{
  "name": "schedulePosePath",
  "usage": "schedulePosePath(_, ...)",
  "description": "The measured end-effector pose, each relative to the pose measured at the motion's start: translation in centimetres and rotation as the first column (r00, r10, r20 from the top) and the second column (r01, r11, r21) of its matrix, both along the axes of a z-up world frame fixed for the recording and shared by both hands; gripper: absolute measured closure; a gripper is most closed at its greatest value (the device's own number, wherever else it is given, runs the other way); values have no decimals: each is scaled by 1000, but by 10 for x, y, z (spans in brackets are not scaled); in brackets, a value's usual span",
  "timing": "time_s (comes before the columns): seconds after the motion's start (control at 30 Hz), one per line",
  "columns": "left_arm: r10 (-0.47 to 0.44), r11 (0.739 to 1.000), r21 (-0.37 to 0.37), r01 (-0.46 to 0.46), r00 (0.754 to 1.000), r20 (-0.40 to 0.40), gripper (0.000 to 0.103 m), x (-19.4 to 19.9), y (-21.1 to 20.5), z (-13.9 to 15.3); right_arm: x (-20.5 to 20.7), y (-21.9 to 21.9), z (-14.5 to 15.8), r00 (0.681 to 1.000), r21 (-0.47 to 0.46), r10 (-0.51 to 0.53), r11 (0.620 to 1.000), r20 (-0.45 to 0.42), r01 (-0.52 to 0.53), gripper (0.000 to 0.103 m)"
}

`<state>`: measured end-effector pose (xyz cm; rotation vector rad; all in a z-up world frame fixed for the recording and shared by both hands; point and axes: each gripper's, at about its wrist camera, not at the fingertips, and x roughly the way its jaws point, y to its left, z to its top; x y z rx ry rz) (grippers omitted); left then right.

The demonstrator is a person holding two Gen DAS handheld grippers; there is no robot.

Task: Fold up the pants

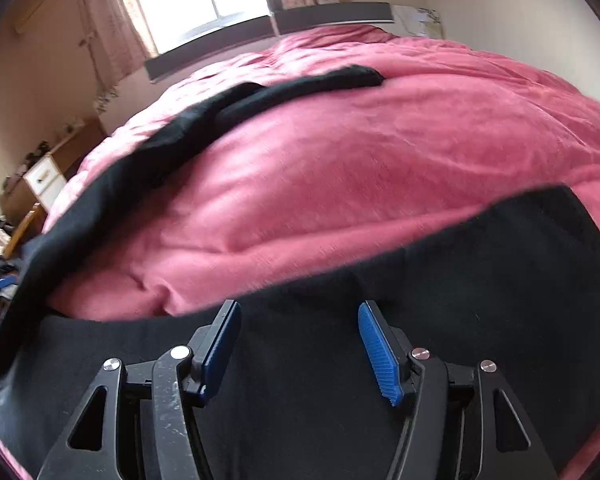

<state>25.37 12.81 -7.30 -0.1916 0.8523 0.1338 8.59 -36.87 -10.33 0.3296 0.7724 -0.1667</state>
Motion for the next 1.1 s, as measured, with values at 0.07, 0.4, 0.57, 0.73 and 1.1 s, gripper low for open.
schedulePosePath(0.07,72,996,58,-74,997,27,54,-3,8,-14,13,-7,12,1000,25,18,1000,24,-19,40)
schedulePosePath(0.4,68,994,-94,-55,987,143,53,-29,41,-43,132,-108,32,977,386,-173,916,124,113,58)
schedulePosePath(0.57,62,992,-119,-44,987,149,52,-28,42,-47,177,-136,27,948,466,-291,861,128,201,60)
schedulePosePath(0.73,57,991,-128,-39,987,147,49,-27,41,-51,207,-149,20,940,488,-330,837,89,248,80)
schedulePosePath(1.1,28,987,-162,-12,995,96,46,-19,50,-37,122,-150,93,912,339,-335,908,236,246,92)
